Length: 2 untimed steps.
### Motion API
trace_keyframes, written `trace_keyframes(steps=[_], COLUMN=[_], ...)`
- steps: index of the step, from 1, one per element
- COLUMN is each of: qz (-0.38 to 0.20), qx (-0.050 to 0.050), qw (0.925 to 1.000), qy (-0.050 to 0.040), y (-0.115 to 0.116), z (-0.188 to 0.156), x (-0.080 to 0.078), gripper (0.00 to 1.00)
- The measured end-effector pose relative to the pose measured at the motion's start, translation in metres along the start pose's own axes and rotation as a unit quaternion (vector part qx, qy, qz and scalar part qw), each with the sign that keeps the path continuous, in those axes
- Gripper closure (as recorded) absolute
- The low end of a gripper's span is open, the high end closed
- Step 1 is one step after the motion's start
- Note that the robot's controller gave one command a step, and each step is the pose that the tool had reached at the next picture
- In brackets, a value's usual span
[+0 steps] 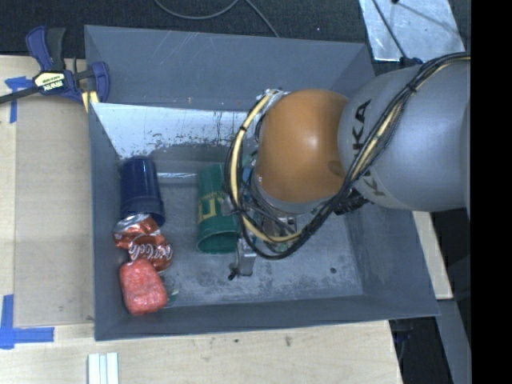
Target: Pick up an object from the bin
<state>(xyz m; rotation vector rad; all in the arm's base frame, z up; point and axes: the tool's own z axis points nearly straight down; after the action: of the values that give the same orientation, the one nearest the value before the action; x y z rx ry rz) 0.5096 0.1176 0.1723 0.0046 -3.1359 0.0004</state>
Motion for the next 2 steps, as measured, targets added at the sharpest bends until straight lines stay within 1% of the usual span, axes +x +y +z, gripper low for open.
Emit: trace_keyframes(steps=[1,2], qz=[0.0,-0.028], qx=[0.0,-0.001], qw=[1.0,0.9996], qy=[-0.0011,-0.0067], y=[0.0,-0.001], z=[-0.002,0.015], x=[0.0,-0.005], gripper=[0.0,0.0])
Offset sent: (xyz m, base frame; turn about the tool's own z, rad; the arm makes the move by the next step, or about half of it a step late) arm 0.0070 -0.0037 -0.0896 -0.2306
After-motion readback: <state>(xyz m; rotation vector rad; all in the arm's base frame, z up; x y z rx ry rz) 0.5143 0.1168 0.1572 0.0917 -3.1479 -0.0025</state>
